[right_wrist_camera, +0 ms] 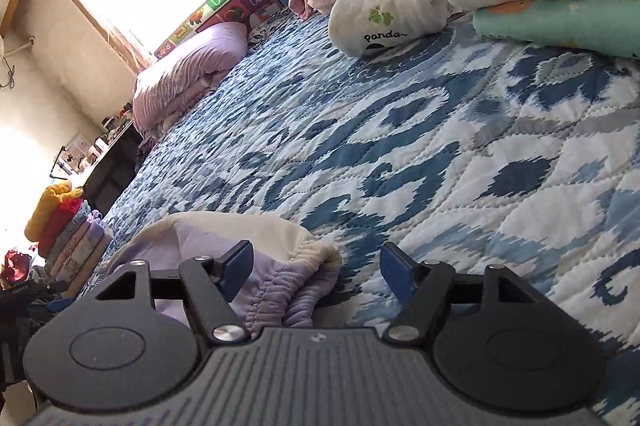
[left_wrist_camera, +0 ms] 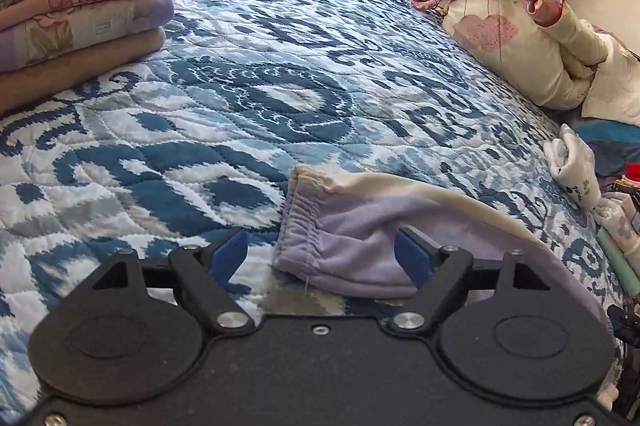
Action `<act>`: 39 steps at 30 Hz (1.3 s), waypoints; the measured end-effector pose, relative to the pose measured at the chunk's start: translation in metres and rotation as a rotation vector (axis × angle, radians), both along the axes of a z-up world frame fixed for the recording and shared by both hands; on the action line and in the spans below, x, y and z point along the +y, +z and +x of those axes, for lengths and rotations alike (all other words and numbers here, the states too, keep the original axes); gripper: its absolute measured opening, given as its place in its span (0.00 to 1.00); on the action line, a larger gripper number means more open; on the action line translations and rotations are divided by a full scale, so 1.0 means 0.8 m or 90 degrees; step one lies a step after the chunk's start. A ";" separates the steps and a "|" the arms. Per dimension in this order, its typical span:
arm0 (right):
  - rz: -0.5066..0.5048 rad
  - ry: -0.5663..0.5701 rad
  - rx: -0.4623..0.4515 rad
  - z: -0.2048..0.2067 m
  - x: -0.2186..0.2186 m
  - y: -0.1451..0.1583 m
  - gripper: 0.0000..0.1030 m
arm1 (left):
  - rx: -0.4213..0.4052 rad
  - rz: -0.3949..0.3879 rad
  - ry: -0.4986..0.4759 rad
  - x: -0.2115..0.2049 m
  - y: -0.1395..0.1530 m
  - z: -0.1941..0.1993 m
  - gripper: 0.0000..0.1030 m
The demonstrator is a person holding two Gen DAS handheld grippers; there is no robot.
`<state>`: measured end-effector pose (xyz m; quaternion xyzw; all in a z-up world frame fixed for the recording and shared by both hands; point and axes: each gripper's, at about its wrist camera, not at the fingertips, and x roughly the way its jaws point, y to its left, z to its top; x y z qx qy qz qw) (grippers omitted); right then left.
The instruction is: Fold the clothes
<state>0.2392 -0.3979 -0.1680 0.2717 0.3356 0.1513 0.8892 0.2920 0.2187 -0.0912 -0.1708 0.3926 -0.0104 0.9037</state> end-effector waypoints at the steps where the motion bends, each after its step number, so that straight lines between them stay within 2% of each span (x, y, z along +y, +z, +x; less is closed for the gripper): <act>1: -0.001 0.007 0.000 0.005 0.000 -0.001 0.67 | 0.006 0.002 0.002 0.003 -0.005 0.014 0.78; 4: -0.008 0.038 -0.005 0.019 0.003 -0.002 0.61 | 0.019 -0.006 0.006 0.006 -0.021 0.044 0.76; 5: -0.009 0.049 -0.008 0.023 0.005 -0.003 0.54 | 0.021 -0.010 0.001 0.005 -0.025 0.051 0.74; 6: -0.014 0.064 -0.010 0.028 0.009 -0.002 0.43 | 0.022 -0.014 -0.004 0.004 -0.029 0.057 0.63; 7: -0.022 0.076 -0.009 0.031 0.012 -0.002 0.38 | 0.024 -0.018 -0.009 0.002 -0.033 0.063 0.37; 8: -0.027 0.076 -0.012 0.033 0.013 -0.001 0.29 | 0.022 -0.009 -0.017 -0.001 -0.033 0.067 0.26; 10: -0.036 0.076 -0.018 0.036 0.014 0.003 0.22 | 0.016 0.015 -0.034 -0.008 -0.033 0.073 0.14; 12: -0.054 0.058 -0.042 0.037 0.014 0.012 0.18 | -0.031 0.010 -0.043 -0.005 -0.017 0.070 0.11; 14: -0.082 0.024 -0.090 0.034 0.014 0.030 0.17 | -0.088 -0.002 -0.038 0.004 0.009 0.069 0.11; 18: -0.130 -0.020 -0.246 0.037 0.019 0.076 0.17 | -0.202 -0.025 -0.025 0.022 0.062 0.068 0.11; 21: -0.155 -0.039 -0.293 0.064 0.031 0.089 0.17 | -0.203 -0.027 -0.001 0.035 0.065 0.086 0.11; 23: -0.173 -0.036 -0.268 0.093 0.039 0.085 0.17 | -0.161 0.028 0.011 0.031 0.043 0.108 0.20; 24: -0.189 -0.036 -0.249 0.108 0.044 0.080 0.17 | -0.120 0.065 0.013 0.029 0.028 0.116 0.35; 25: -0.207 -0.037 -0.230 0.123 0.048 0.075 0.18 | -0.063 0.098 0.014 0.026 0.009 0.126 0.44; 26: -0.235 -0.041 -0.200 0.133 0.054 0.064 0.21 | -0.022 0.135 0.021 0.022 -0.007 0.129 0.43; 27: -0.263 -0.046 -0.169 0.142 0.059 0.052 0.26 | -0.020 0.143 0.016 0.018 -0.012 0.122 0.43; 29: -0.316 -0.055 -0.111 0.160 0.069 0.030 0.27 | -0.035 0.134 -0.003 0.013 -0.015 0.103 0.48; 30: -0.321 -0.061 -0.111 0.154 0.070 0.028 0.29 | -0.040 0.133 -0.009 0.011 -0.015 0.090 0.55; 31: -0.320 -0.061 -0.118 0.148 0.069 0.029 0.32 | -0.045 0.142 -0.013 0.006 -0.011 0.076 0.56; 33: -0.321 -0.070 -0.137 0.135 0.061 0.034 0.47 | -0.047 0.175 -0.030 -0.010 0.000 0.040 0.58; 34: -0.319 -0.074 -0.145 0.129 0.057 0.036 0.48 | -0.053 0.185 -0.036 -0.015 0.006 0.019 0.59; 36: -0.282 -0.070 -0.144 0.117 0.040 0.039 0.47 | -0.070 0.200 -0.047 -0.025 0.018 -0.024 0.64; 39: -0.196 -0.044 -0.125 0.093 0.016 0.037 0.47 | -0.084 0.161 -0.034 -0.025 0.029 -0.093 0.67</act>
